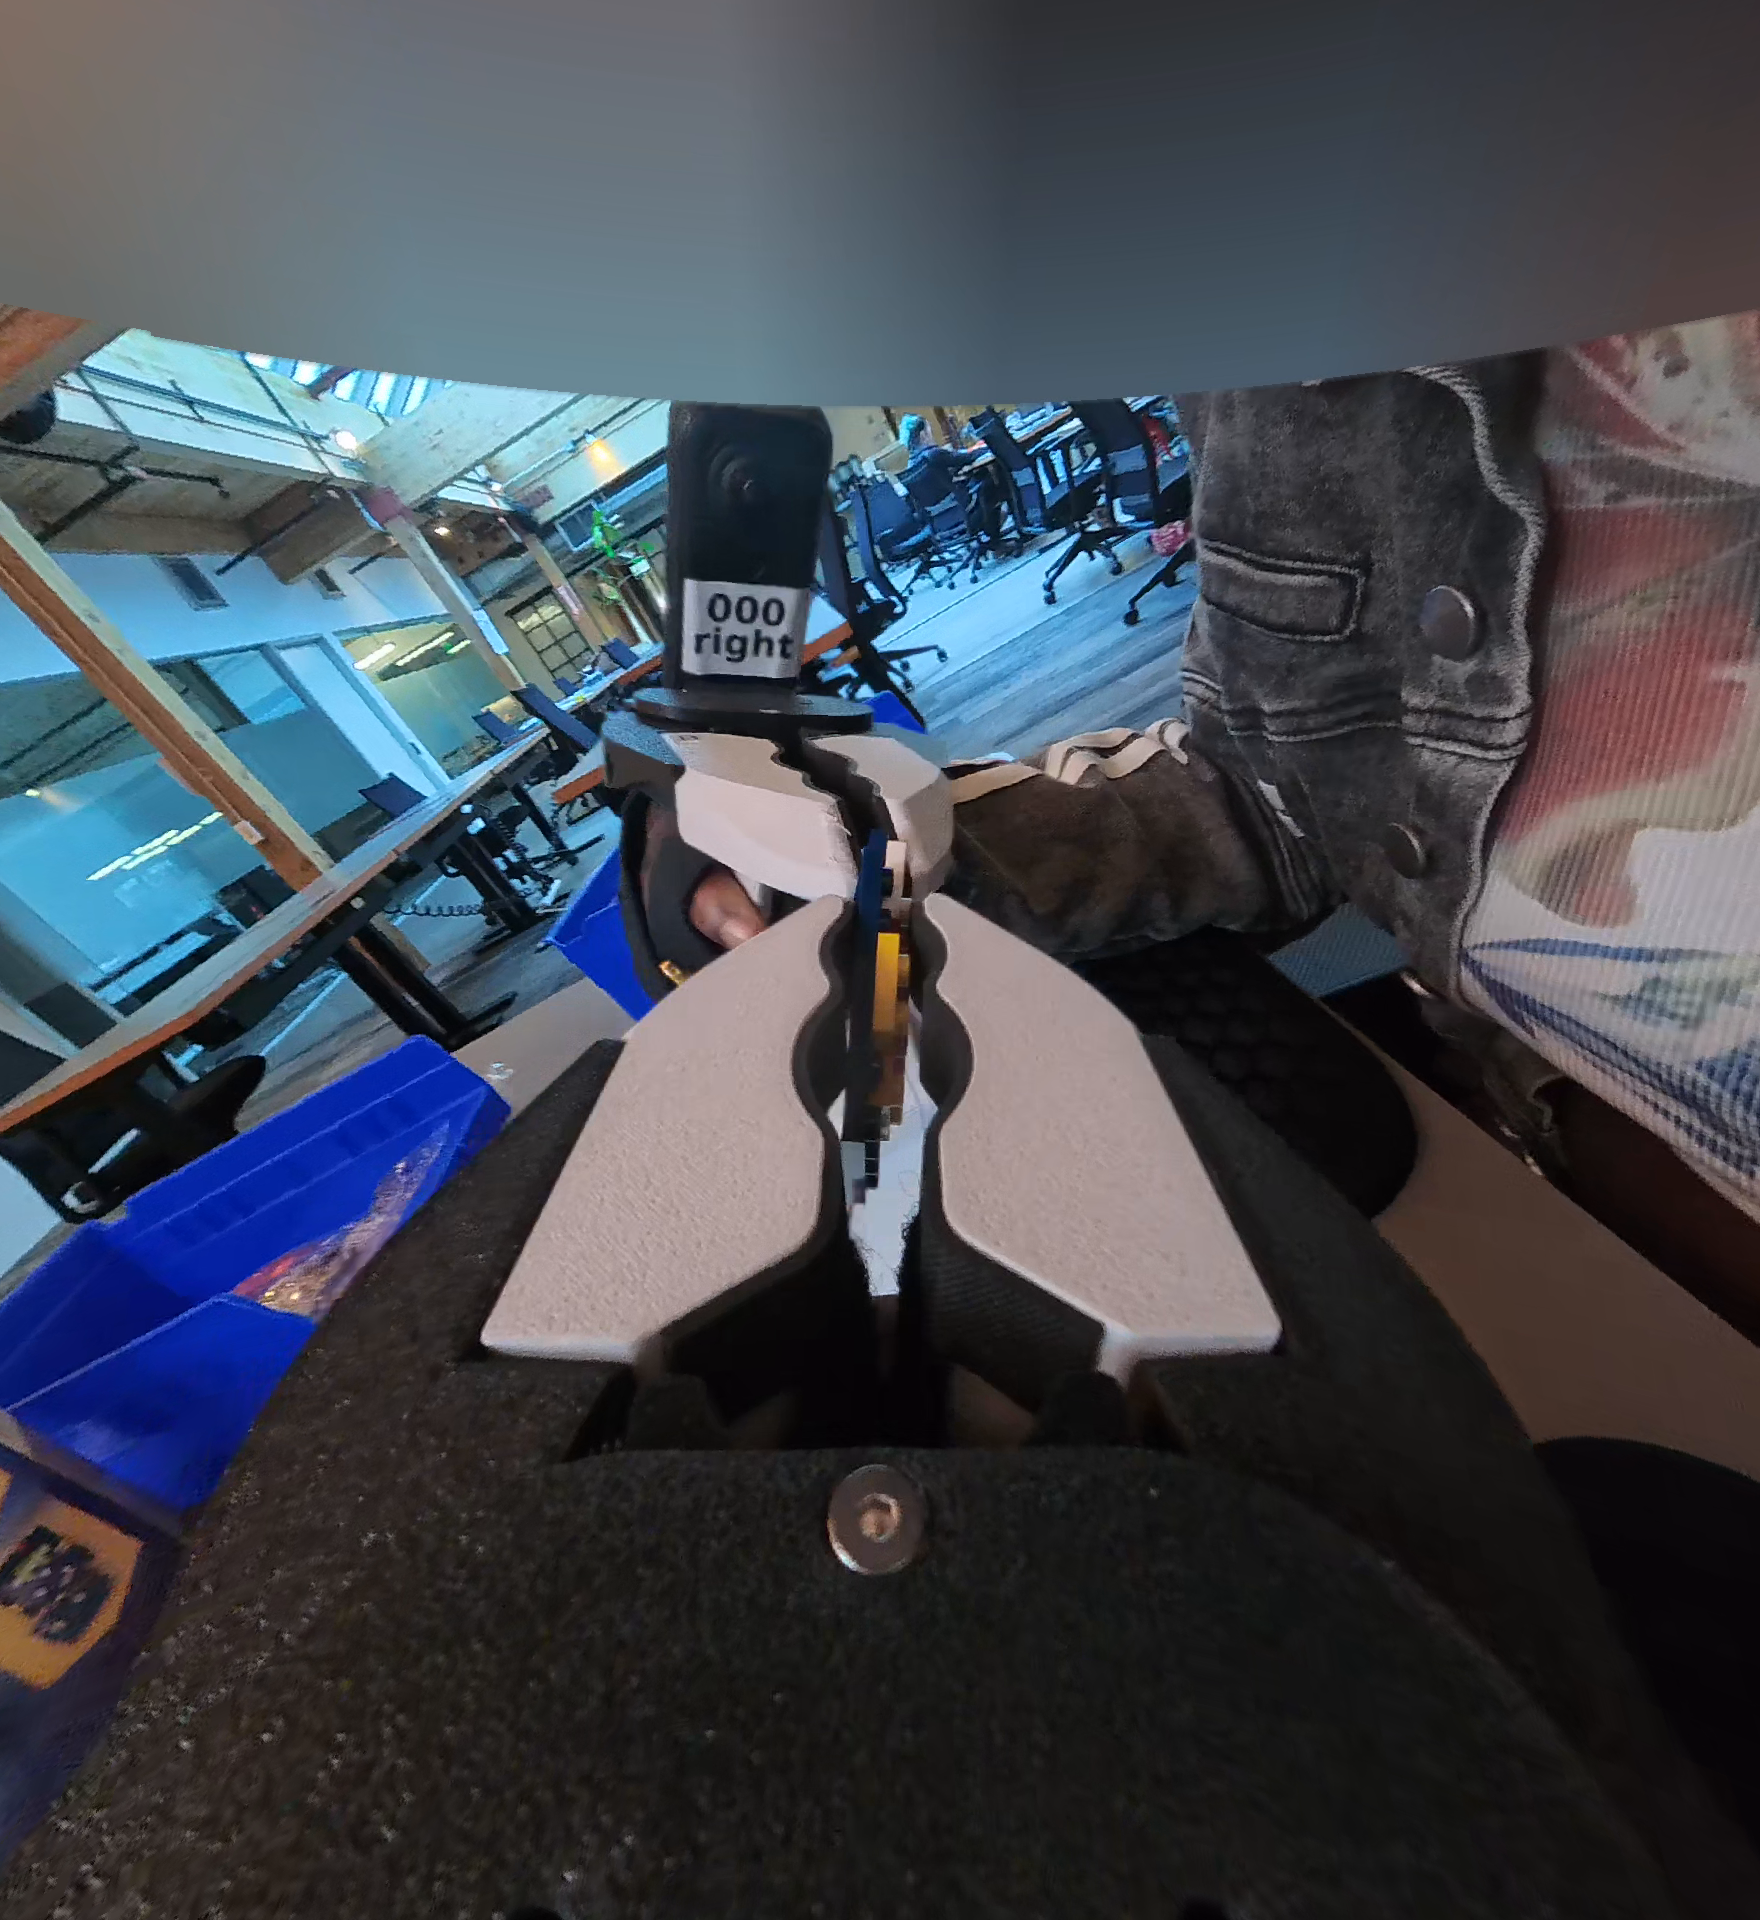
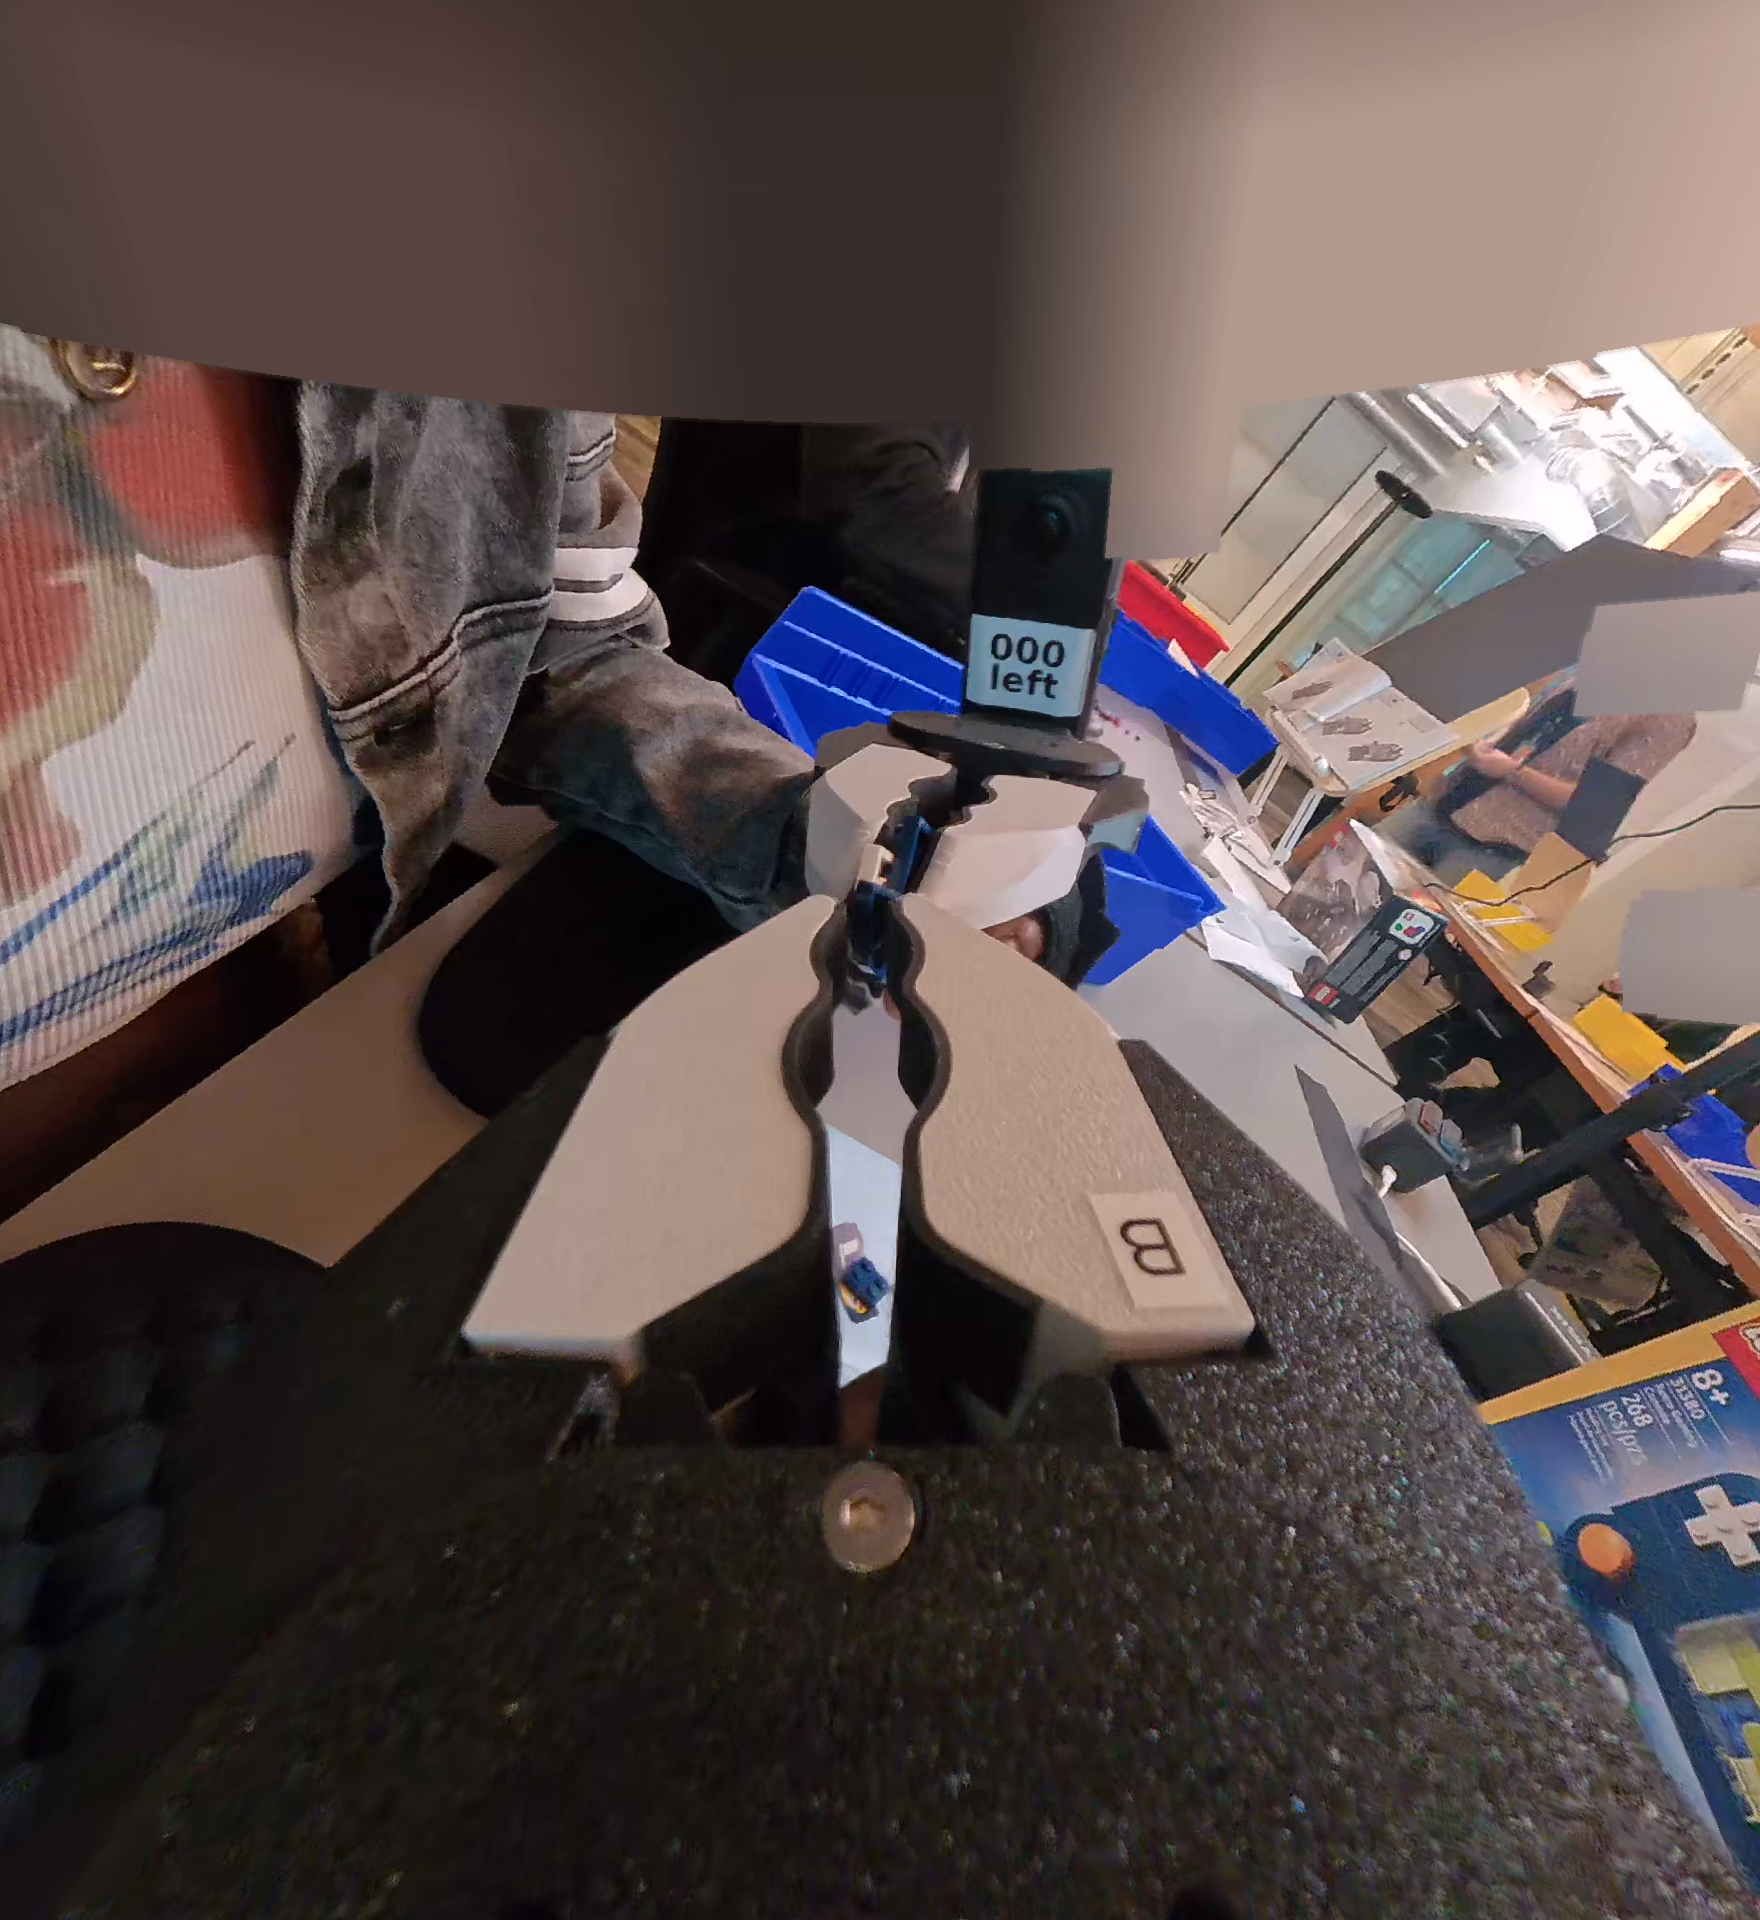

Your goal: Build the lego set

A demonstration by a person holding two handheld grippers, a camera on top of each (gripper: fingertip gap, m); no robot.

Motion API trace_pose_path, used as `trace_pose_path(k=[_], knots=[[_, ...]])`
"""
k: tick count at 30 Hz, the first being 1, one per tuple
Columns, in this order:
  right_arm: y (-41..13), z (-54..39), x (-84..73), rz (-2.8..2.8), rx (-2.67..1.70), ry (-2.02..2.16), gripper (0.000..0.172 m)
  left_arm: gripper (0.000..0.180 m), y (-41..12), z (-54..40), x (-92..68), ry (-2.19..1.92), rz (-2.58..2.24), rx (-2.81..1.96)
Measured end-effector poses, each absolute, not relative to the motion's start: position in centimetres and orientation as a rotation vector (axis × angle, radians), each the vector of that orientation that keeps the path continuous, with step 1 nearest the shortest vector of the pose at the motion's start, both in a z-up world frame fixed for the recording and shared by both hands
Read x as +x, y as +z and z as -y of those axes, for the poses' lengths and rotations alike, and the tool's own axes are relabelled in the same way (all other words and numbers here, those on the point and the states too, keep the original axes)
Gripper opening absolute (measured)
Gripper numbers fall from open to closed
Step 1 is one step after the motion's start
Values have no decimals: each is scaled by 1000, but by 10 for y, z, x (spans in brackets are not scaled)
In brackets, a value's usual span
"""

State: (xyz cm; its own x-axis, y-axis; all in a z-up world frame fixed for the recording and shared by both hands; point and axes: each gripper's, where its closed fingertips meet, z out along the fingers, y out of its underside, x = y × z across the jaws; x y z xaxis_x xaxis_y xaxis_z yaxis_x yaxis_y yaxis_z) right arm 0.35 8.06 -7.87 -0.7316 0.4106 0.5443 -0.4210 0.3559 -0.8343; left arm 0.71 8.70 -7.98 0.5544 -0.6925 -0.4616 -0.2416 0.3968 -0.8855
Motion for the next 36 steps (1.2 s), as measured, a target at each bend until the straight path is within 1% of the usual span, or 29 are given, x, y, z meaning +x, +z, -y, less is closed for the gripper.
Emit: trace_pose_path(k=[9, 18, 25, 26, 27, 29, 32, 36], knots=[[-86, -75, 9, 2005, 8, 1443, 6, 7, -84, -82, 13, -521, -1010, -1197], [-86, -80, 6, 1974, -25, 1481, 6, 8, -88, -88, 9, -329, -1034, -1192], [-74, -74, 13, 1892, 75, 1461, 7, 8, -77, -83, 16, -72, -1080, -1019], [-71, -76, 12, 1864, 67, 1451, 7, 8, -76, -83, 16, -44, -1075, -1006], [-69, -79, 10, 1840, 55, 1442, 12, 8, -75, -84, 14, -24, -1073, -999], [-66, -84, 8, 1805, 35, 1440, 15, 8, -73, -83, 13, -12, -1063, -984], [-71, -83, 6, 1826, 27, 1435, 12, 8, -72, -84, 11, -17, -1052, -981], [-74, -78, 3, 1826, 34, 1410, 14, 8, -73, -85, 11, -21, -1046, -984]])
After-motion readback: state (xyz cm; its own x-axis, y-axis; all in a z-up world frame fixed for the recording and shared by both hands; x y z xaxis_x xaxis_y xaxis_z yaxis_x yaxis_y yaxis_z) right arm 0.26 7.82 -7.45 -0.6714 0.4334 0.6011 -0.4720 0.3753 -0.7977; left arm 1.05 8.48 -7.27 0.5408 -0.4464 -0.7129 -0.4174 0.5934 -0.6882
